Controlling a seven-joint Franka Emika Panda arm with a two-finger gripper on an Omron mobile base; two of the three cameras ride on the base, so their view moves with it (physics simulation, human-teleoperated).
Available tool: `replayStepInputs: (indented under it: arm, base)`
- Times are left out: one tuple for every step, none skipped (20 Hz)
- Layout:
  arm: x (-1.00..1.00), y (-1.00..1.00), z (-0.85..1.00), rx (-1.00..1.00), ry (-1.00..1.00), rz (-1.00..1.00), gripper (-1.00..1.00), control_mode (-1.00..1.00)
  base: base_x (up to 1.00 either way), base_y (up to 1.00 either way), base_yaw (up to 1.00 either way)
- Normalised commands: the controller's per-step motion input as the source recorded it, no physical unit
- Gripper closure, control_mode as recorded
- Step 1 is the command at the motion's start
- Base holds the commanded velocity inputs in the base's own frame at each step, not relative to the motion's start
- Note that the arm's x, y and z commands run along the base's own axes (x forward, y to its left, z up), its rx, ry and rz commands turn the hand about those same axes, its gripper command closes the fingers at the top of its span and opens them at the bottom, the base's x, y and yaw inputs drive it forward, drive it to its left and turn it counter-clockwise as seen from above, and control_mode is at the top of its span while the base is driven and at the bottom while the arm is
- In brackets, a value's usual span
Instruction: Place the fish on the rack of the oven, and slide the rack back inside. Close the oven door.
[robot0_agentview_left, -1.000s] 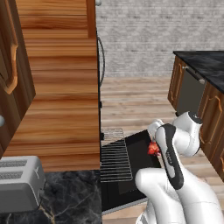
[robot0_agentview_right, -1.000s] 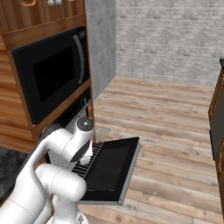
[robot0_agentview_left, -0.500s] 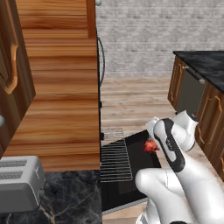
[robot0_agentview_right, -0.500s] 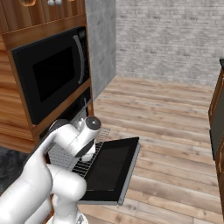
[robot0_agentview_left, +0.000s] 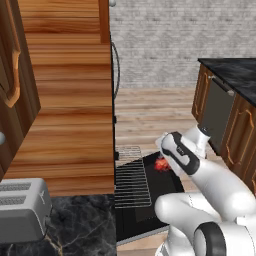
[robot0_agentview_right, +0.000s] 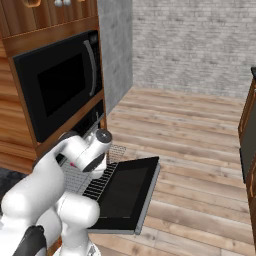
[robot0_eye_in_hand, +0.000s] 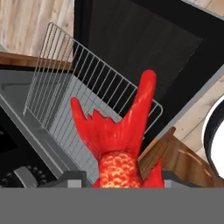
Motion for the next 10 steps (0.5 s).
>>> replayStepInputs:
  arm:
    - [0.15, 0.06, -0.48, 0.0, -0.17, 0.05, 1.0, -1.0]
    - [0.16, 0.08, -0.46, 0.0, -0.17, 0.07, 1.0, -1.0]
    - [0.2, 0.07, -0.44, 0.0, -0.17, 0.1, 1.0, -1.0]
    - [0.21, 0.02, -0.48, 0.0, -0.23, 0.17, 1.0, -1.0]
    - [0.14, 0.03, -0.47, -0.01, -0.23, 0.19, 1.0, -1.0]
    - [0.14, 0.11, -0.49, -0.02, -0.23, 0.22, 1.0, -1.0]
    - [0.12, 0.14, -0.49, -0.02, -0.22, 0.23, 1.0, -1.0]
    - [0.17, 0.2, -0.51, -0.02, -0.2, 0.25, 1.0, -1.0]
    - [0.16, 0.21, -0.46, -0.01, -0.18, 0.26, 1.0, -1.0]
    - [0.2, 0.26, -0.45, -0.01, -0.15, 0.27, 1.0, -1.0]
  base:
    - [0.0, 0.0, 0.0]
    - [0.0, 0.0, 0.0]
    - [0.0, 0.0, 0.0]
    - [0.0, 0.0, 0.0]
    - [0.0, 0.0, 0.0]
    - [0.0, 0.0, 0.0]
    - [0.0, 0.0, 0.0]
    - [0.0, 0.0, 0.0]
    - [0.0, 0.0, 0.0]
    - [0.0, 0.0, 0.0]
